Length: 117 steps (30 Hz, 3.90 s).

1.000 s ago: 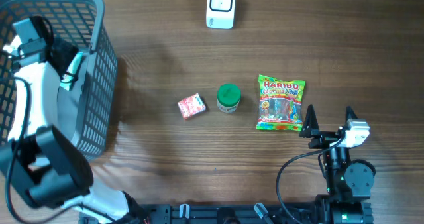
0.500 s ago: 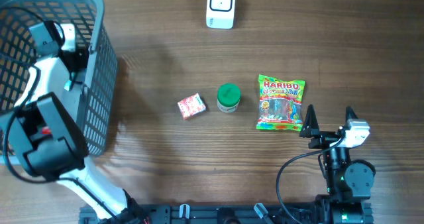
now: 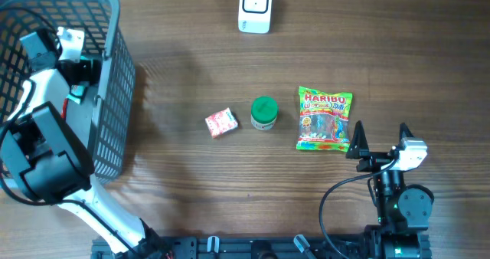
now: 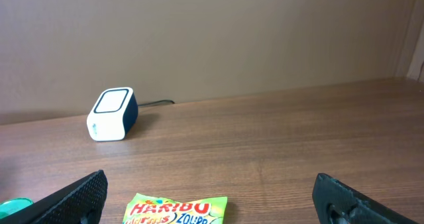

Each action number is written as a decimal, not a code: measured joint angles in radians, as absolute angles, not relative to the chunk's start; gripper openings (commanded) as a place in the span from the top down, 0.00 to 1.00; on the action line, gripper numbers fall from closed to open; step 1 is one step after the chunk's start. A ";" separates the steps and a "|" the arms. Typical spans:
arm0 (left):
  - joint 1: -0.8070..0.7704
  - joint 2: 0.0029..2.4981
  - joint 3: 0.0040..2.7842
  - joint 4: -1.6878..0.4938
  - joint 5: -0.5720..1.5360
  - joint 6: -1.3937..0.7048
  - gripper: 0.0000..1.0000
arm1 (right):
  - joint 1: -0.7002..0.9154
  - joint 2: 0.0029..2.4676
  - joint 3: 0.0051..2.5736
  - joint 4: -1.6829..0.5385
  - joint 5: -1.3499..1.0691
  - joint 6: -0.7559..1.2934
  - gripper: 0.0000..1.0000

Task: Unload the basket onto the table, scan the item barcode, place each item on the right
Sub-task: 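Grasp the teal wipes pack with the left gripper and lift it, then lay the wipes pack on the table left of the tissue pack, then reach into the basket and grasp the red Nescafe stick with left gripper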

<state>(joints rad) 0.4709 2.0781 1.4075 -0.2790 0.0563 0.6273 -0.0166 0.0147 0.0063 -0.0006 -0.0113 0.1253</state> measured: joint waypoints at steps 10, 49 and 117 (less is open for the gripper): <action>0.551 2.074 1.427 -0.465 0.219 0.663 0.93 | -0.017 0.015 0.006 -0.001 -0.011 0.126 0.00; -0.312 1.628 0.844 -0.474 -0.020 -0.609 0.40 | -0.017 0.015 0.006 -0.001 -0.012 0.126 0.00; 0.653 1.829 1.095 -0.413 0.092 0.066 0.96 | -0.017 0.015 0.006 -0.001 -0.012 0.125 0.00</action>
